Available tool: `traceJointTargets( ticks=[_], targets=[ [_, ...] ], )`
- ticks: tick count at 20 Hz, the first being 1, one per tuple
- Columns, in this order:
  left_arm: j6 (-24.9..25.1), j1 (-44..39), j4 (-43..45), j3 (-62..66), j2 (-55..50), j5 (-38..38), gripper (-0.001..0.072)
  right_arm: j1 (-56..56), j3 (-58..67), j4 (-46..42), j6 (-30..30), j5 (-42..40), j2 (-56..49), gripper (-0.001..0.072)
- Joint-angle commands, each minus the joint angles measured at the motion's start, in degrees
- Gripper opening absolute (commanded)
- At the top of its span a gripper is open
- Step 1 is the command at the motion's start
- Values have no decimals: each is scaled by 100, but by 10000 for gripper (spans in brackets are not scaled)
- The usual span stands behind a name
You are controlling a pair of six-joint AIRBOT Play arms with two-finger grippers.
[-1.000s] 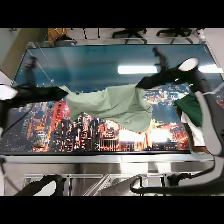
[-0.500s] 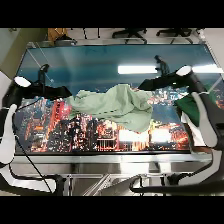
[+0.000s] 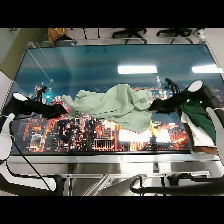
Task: Fold the shirts.
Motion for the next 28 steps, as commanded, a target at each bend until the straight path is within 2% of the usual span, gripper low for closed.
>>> traceJointTargets(
  ticks=[1, 3, 7, 8, 9, 10, 11, 12, 13, 15, 16, 17, 18, 22, 28],
  targets=[
    [109, -249, -15, -505, -4, 852, 652, 72, -964, 85, 146, -382, 120, 600],
    [107, -455, -22, -529, -22, 1248, 651, 205, -1237, 81, 146, -614, 74, 600],
    [109, -785, -9, -461, -133, 1561, 649, 461, -1357, 87, 144, -774, -210, 600],
    [107, -822, -11, -387, -205, 1528, 522, 518, -1357, 118, 118, -780, -321, 600],
    [109, -831, -11, -293, -289, 1447, 346, 538, -1357, 190, 50, -798, -422, 600],
    [107, -841, -15, -181, -382, 1300, 292, 562, -1357, 313, -59, -839, -505, 599],
    [107, -846, -20, -72, -476, 1115, 290, 595, -1357, 514, -195, -885, -566, 599],
    [109, -846, -17, 50, -579, 861, 158, 616, -1357, 754, -380, -909, -614, 596],
    [118, -846, -20, 157, -691, 621, 15, 638, -1357, 1036, -595, -907, -654, 536],
    [107, -857, -22, 302, -855, 308, 14, 656, -1357, 1488, -1040, -892, -664, 178],
    [94, -857, -22, 358, -894, 181, 12, 654, -1357, 1687, -1152, -892, -651, 91],
    [74, -857, -20, 428, -885, 81, 11, 649, -1355, 1818, -1233, -863, -610, 79],
    [44, -855, -17, 529, -826, 2, 11, 649, -1335, 1895, -1300, -809, -538, 24],
    [39, -850, -17, 741, -162, -72, 10, 638, -1191, 1906, -1294, -723, 70, 23],
    [35, -850, -26, 741, 109, -992, 10, 640, -1191, 1937, -1279, -483, 533, 23]
  ],
)
